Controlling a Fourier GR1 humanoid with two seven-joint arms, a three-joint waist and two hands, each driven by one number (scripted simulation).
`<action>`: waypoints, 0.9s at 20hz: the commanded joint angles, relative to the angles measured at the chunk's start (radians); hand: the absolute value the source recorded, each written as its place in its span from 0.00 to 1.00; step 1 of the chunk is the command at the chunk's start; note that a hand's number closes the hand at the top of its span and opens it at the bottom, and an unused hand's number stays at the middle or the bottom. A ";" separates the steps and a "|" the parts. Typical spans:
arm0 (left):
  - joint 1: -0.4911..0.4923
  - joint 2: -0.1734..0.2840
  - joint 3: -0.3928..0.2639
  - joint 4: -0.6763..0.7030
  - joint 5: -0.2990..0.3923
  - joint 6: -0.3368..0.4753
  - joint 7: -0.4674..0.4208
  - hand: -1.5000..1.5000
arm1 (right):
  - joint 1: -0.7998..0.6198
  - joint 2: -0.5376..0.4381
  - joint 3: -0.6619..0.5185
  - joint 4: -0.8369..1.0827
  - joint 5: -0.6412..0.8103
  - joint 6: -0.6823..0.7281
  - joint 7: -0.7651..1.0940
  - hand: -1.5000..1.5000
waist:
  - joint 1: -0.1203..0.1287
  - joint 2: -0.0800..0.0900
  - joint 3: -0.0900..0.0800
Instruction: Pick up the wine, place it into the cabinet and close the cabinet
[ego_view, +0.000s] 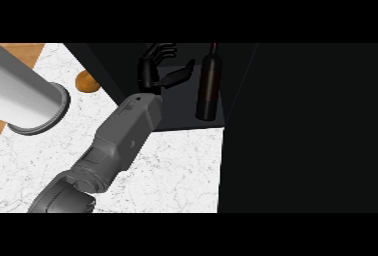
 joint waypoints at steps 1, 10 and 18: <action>0.006 0.032 -0.006 0.030 -0.020 0.032 0.000 0.00 | 0.019 -0.002 0.006 -0.087 -0.044 -0.009 0.049 0.00 | -0.006 0.006 -0.004; 0.065 0.012 -0.025 0.045 -0.057 0.062 -0.056 0.00 | -0.012 0.013 0.020 -0.020 -0.005 -0.003 -0.010 0.00 | 0.000 0.009 -0.004; 0.107 0.045 0.013 0.028 -0.036 0.004 -0.108 0.00 | 0.011 -0.001 0.014 -0.048 -0.038 -0.003 0.005 0.00 | -0.010 0.013 -0.004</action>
